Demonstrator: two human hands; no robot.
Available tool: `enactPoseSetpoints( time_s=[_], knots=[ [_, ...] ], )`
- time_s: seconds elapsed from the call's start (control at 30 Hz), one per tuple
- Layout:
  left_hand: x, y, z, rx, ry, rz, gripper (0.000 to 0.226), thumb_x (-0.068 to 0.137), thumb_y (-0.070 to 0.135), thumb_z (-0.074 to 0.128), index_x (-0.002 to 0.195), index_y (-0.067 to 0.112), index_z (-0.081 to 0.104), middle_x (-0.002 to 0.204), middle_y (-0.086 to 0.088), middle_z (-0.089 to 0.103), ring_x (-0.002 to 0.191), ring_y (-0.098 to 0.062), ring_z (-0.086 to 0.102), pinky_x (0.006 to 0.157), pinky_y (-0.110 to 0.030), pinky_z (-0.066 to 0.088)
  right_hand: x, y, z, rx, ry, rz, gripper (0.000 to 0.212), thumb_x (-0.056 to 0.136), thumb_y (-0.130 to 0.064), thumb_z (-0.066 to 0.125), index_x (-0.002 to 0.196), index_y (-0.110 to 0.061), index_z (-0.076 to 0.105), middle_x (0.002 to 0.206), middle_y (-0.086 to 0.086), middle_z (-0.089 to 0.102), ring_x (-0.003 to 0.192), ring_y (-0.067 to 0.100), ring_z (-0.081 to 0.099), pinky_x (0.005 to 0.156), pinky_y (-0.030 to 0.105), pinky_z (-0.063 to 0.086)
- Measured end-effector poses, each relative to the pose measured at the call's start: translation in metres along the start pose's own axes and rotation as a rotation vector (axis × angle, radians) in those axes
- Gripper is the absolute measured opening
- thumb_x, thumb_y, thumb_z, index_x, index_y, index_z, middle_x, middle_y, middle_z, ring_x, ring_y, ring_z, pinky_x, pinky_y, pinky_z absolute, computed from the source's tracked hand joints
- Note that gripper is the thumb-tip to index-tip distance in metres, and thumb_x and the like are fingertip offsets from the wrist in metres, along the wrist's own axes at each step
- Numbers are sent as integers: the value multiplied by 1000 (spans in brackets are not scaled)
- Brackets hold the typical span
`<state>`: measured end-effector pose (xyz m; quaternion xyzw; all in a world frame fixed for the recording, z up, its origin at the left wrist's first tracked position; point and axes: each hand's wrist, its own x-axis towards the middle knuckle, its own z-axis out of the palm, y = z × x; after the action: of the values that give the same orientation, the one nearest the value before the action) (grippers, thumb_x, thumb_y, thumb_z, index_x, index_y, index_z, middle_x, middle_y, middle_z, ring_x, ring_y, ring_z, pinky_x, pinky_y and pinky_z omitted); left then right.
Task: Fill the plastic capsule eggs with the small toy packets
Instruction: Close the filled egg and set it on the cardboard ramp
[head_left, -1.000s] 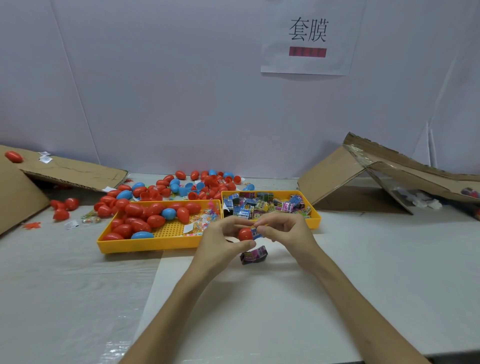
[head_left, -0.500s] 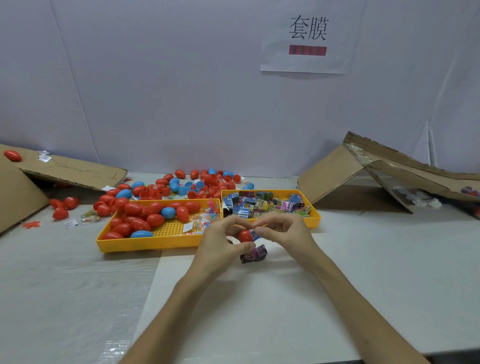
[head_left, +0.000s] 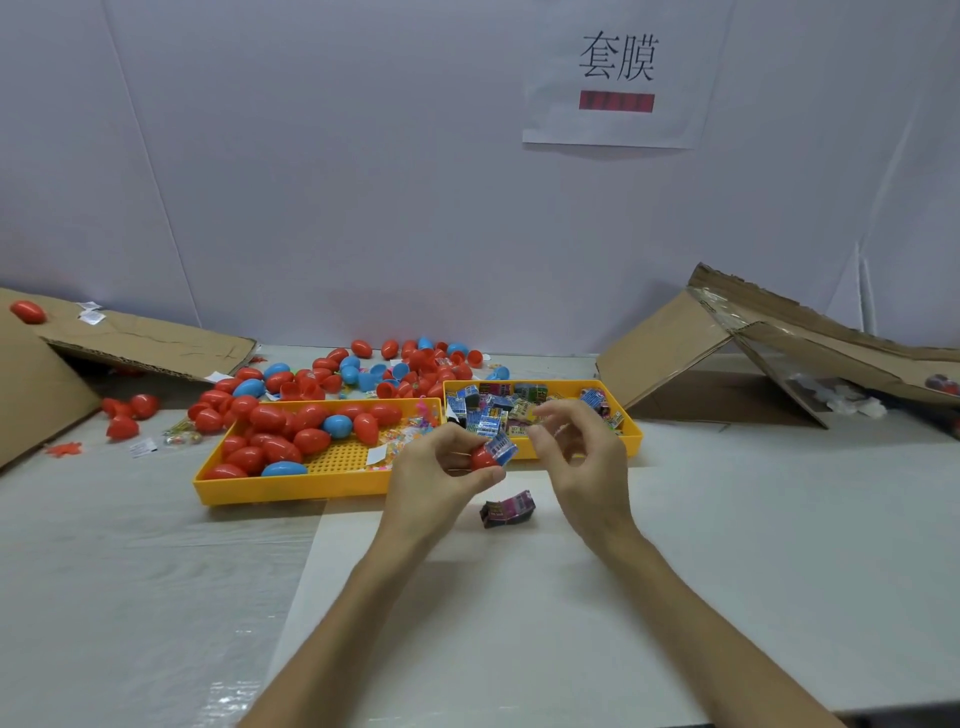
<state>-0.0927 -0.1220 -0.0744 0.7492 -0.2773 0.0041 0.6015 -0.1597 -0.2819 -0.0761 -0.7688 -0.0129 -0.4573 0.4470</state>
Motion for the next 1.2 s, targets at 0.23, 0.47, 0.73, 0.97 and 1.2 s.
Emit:
enactPoseSetpoints(
  time_s=[0.23, 0.47, 0.73, 0.97, 1.2],
  knots=[
    [2, 0, -3, -232, 63, -73, 27, 71, 20, 90, 90, 22, 72, 84, 11, 75, 81, -5, 72, 68, -14, 54, -13, -1, 8, -192, -70, -306, 22, 83, -12, 72, 103, -8, 64, 93, -3, 56, 72, 5, 53, 66, 9, 41],
    [2, 0, -1, -55, 39, 69, 28, 75, 19, 89, 97, 24, 71, 90, 10, 72, 83, 1, 68, 69, -13, 54, -8, -4, 11, -168, -35, -200, 25, 91, -10, 67, 115, -14, 67, 108, -5, 58, 81, 8, 57, 72, 9, 42],
    [0, -1, 0, -12, -4, 121, 29, 77, 15, 87, 100, 26, 72, 93, 14, 71, 89, 4, 66, 71, -9, 52, -5, 0, 8, -201, -57, -177, 7, 89, -6, 73, 94, -10, 73, 91, -3, 64, 74, 4, 59, 62, 10, 43],
    [1, 1, -1, -107, -49, 129, 37, 86, 12, 79, 100, 44, 67, 90, 43, 66, 94, 18, 62, 71, -2, 47, -5, 1, 6, -183, -33, -144, 7, 90, -6, 72, 95, -12, 73, 90, -3, 67, 75, 6, 61, 60, 12, 46],
    [4, -1, -3, -131, -9, 137, 28, 87, 19, 78, 98, 44, 70, 92, 34, 71, 93, 8, 68, 74, -9, 53, -4, 3, 7, -166, -39, -132, 5, 91, -10, 71, 94, -14, 73, 88, -5, 67, 73, 4, 60, 59, 9, 44]
  ],
)
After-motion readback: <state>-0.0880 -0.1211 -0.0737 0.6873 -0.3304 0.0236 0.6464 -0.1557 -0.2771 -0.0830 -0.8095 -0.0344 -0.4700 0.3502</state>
